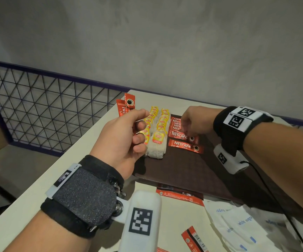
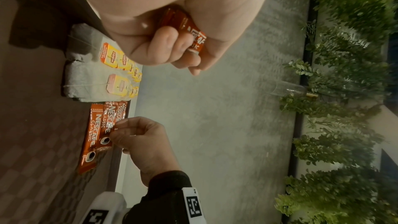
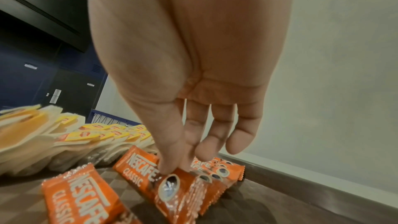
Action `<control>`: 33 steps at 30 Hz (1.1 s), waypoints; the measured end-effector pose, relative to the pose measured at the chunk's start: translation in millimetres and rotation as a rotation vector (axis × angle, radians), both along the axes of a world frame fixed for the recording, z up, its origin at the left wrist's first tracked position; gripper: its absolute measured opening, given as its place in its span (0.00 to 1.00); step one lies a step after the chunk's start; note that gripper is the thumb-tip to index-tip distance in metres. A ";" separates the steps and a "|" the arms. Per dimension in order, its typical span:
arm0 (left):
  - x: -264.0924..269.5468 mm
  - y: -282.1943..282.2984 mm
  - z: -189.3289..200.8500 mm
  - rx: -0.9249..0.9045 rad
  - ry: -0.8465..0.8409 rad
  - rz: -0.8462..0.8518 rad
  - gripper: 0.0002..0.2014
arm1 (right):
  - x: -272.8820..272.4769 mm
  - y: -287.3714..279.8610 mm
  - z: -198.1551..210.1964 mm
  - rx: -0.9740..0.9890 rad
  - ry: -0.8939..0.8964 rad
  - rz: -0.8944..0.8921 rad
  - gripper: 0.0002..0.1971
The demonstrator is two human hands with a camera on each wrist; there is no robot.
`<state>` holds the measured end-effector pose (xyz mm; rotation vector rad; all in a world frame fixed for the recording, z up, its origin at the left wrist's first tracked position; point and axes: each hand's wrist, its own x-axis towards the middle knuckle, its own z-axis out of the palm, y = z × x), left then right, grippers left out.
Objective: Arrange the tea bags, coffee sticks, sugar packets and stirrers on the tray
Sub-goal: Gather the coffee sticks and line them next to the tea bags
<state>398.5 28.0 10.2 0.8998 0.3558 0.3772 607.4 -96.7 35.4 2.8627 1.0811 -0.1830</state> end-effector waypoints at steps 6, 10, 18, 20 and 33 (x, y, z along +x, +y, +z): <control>-1.4 -1.4 0.7 -0.003 -0.004 -0.009 0.03 | 1.5 1.8 -4.2 -0.019 -0.037 0.006 0.09; -1.1 -2.4 1.6 -0.005 -0.011 -0.015 0.03 | 1.0 2.1 -6.1 -0.008 -0.041 0.003 0.08; -1.8 -1.5 3.0 -0.005 -0.013 -0.004 0.04 | -13.7 -9.1 -0.3 0.037 0.023 0.019 0.06; -2.2 -1.8 3.7 -0.008 -0.014 -0.002 0.04 | -19.2 -12.7 -2.1 0.006 0.050 0.028 0.07; -2.8 -2.4 5.4 -0.007 -0.011 0.024 0.03 | -20.7 -9.7 -9.8 -0.041 0.048 0.035 0.10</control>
